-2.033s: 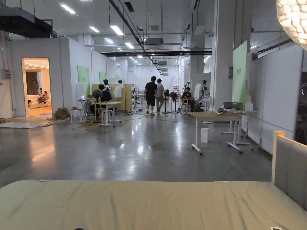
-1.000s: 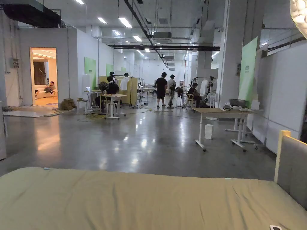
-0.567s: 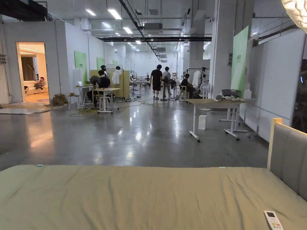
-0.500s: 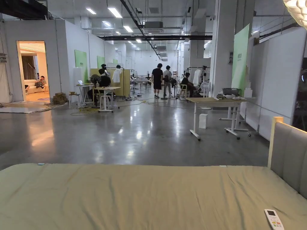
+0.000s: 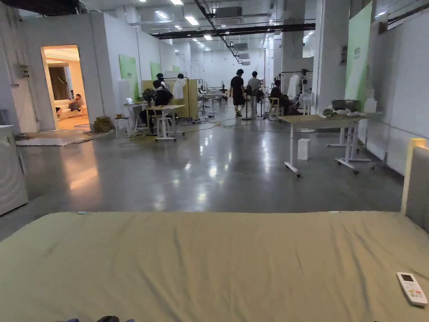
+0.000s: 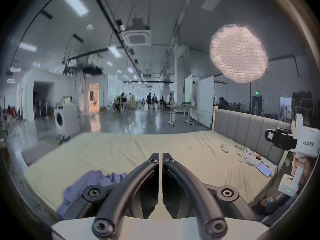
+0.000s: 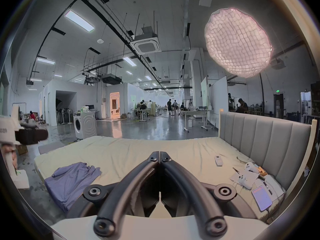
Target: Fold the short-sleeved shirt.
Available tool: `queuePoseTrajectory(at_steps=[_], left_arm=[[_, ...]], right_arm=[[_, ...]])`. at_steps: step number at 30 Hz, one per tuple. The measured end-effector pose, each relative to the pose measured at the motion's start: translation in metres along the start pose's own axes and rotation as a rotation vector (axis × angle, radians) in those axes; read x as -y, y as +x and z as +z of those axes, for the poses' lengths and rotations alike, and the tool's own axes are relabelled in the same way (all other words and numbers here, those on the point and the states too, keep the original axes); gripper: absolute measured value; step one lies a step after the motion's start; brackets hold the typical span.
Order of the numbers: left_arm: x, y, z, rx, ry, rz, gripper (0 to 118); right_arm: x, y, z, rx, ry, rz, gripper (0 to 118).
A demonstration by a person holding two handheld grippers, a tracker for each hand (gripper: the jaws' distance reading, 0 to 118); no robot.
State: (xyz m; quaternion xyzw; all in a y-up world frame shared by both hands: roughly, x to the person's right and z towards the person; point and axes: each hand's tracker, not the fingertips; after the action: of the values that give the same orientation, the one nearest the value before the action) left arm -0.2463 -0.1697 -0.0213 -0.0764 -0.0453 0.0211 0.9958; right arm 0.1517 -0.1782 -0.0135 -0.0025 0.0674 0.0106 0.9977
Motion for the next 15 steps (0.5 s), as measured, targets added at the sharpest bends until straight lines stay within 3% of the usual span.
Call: queuePoseTrajectory(at_steps=[2,3,5,11,12,14,15], left_arm=[[0.011,-0.023,-0.014,-0.013,-0.105,0.037,21],[0.017,-0.034,-0.019,-0.041,-0.142,0.057,40],[0.027,-0.057,-0.035,-0.066,-0.214,0.1,63],[0.064,-0.121,-0.098,-0.163,-0.377,0.172,68],[0.051,-0.094,-0.063,-0.183,-0.387,0.177,70],[0.05,-0.095,-0.062,-0.212,-0.382,0.151,76],[0.077,-0.118,-0.101,-0.209,-0.427,0.146,82]], right_arm=[[0.007,0.0,0.001,-0.013,-0.02,-0.016,0],[0.011,0.0,0.002,-0.014,-0.027,-0.011,0],[0.022,-0.001,0.001,-0.019,-0.051,0.001,0],[0.067,0.002,-0.013,-0.029,-0.188,-0.077,0],[0.072,0.003,-0.015,-0.028,-0.196,-0.079,0],[0.081,0.003,-0.02,-0.018,-0.228,-0.077,0],[0.085,0.004,-0.022,-0.012,-0.25,-0.081,0]])
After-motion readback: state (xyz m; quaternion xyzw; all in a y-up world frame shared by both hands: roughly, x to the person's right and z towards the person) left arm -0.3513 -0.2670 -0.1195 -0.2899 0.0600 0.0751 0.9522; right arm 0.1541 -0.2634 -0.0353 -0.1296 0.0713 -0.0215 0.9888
